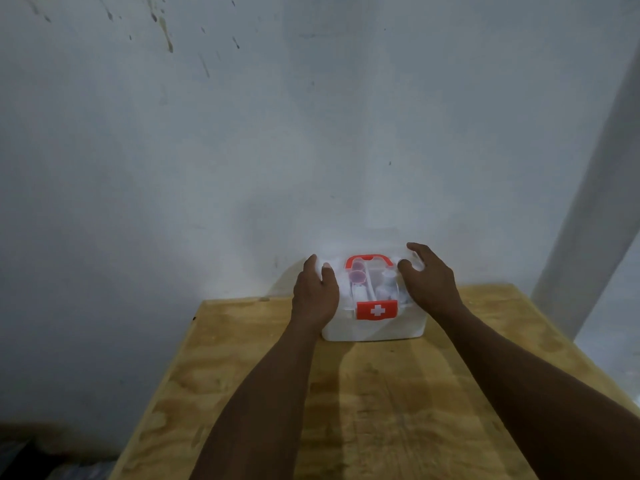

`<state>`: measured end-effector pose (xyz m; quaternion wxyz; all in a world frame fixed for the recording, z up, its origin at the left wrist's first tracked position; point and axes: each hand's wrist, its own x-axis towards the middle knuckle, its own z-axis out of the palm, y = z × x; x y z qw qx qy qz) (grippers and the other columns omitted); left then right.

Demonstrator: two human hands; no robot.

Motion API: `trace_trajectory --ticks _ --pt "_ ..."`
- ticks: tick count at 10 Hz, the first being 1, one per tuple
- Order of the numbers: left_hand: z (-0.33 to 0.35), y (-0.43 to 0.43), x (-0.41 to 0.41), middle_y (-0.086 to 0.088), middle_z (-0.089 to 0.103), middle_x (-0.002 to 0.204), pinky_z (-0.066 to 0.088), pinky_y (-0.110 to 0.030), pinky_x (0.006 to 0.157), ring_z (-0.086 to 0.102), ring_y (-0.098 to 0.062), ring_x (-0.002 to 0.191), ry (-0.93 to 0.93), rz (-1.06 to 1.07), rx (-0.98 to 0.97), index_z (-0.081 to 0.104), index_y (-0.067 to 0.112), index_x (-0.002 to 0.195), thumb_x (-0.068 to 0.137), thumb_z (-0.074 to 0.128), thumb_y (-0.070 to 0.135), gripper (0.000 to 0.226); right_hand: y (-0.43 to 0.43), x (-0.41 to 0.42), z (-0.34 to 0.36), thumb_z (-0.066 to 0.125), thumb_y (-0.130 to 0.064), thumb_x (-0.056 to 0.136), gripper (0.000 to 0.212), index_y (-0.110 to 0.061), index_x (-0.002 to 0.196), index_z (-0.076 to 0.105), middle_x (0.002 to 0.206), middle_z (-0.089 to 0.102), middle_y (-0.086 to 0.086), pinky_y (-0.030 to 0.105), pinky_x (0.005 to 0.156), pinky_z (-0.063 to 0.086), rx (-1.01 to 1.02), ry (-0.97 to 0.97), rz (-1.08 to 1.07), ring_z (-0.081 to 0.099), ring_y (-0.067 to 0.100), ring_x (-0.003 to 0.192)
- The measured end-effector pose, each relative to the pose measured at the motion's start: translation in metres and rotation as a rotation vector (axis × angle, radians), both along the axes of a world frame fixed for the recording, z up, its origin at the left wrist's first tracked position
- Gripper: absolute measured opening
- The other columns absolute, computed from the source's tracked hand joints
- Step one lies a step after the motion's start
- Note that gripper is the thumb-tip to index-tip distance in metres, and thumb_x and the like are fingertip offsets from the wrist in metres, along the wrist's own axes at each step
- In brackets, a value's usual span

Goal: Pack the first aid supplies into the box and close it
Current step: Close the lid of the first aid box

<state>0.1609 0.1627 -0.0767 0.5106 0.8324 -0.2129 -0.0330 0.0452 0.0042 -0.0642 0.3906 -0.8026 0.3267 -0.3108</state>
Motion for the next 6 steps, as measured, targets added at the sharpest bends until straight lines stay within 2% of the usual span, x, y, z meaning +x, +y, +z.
trace_trajectory --ticks 2,3,4,5,6 --pt "-0.002 -0.008 0.008 -0.005 0.035 0.161 0.03 -0.042 0.118 0.035 -0.026 0.147 -0.009 0.015 -0.006 0.03 0.02 0.156 0.106 0.031 0.041 0.054 -0.01 0.012 -0.001 0.059 -0.041 0.091 0.051 -0.022 0.137 0.047 0.138 0.054 0.009 0.04 0.096 0.046 -0.008 0.006 -0.03 0.054 0.028 0.121" --pt "-0.001 -0.007 0.008 -0.005 0.035 0.161 0.032 -0.044 0.118 0.036 -0.028 0.146 0.0 0.01 0.012 0.029 0.022 0.156 0.106 0.03 0.042 0.054 -0.01 0.01 0.0 0.058 -0.042 0.091 0.052 -0.021 0.137 0.048 0.139 0.055 0.009 0.042 0.097 0.047 -0.034 0.027 -0.022 0.055 0.029 0.121" --pt "0.005 -0.005 0.008 -0.007 0.034 0.161 0.036 -0.047 0.115 0.038 -0.031 0.145 0.019 -0.003 0.123 0.025 0.024 0.156 0.105 0.028 0.048 0.057 -0.007 0.008 0.011 0.055 -0.047 0.09 0.055 -0.022 0.139 0.045 0.138 0.055 0.009 0.044 0.097 0.049 -0.042 0.119 -0.006 0.057 0.03 0.12" --pt "0.019 0.001 0.002 -0.011 0.029 0.163 0.034 -0.053 0.116 0.035 -0.037 0.145 -0.051 0.018 0.375 0.02 0.022 0.157 0.102 0.027 0.054 0.064 -0.01 0.005 0.021 0.046 -0.052 0.091 0.059 -0.022 0.142 0.04 0.141 0.054 0.011 0.051 0.101 0.047 -0.118 0.317 0.015 0.055 0.034 0.123" --pt "0.051 0.008 -0.001 -0.012 0.024 0.164 0.028 -0.058 0.116 0.03 -0.04 0.146 -0.233 0.022 0.465 0.019 0.02 0.157 0.101 0.03 0.056 0.067 -0.01 0.007 0.049 0.045 -0.049 0.095 0.061 -0.018 0.147 0.035 0.149 0.044 0.012 0.053 0.107 0.039 -0.225 0.409 0.034 0.045 0.036 0.133"
